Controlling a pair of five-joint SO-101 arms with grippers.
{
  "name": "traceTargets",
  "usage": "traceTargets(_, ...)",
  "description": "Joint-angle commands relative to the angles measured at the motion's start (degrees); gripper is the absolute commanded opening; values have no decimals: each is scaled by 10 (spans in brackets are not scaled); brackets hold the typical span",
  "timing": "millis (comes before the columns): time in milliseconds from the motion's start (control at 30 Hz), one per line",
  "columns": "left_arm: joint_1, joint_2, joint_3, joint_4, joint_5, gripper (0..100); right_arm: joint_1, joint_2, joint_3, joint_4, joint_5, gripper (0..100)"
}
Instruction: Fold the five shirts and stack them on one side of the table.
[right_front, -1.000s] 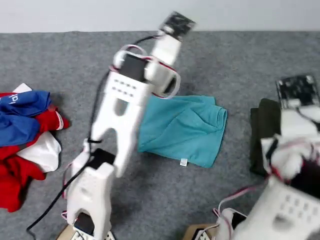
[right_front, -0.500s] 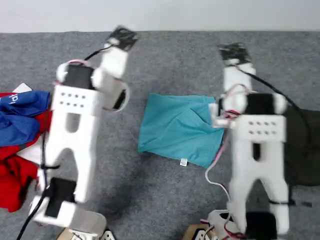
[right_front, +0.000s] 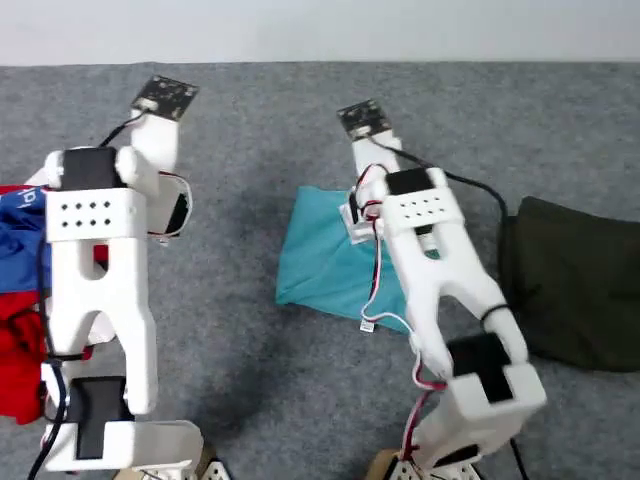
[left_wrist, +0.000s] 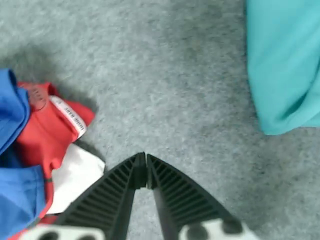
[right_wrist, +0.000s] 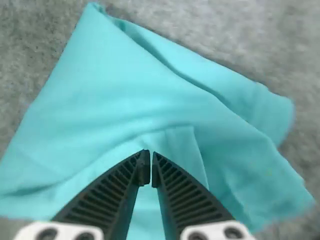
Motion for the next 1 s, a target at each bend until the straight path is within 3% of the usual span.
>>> traceTargets(0, -6, -22, -1, -5, -8, 5, -2, 39, -6, -22, -3, 25)
traceTargets(367, -3, -21, 0, -16, -5, 5, 18, 48, -66, 250, 37, 9)
traceTargets(633, -2, -25, 58, -71, -4, 5, 55, 28, -103, 423, 66, 9)
traceTargets(767, -2, -25, 79, -79, -4, 5, 67, 12, -96, 424, 89, 9)
traceTargets(967, -1, -25, 80, -82, -7, 5, 30, -2, -179, 357, 84, 9)
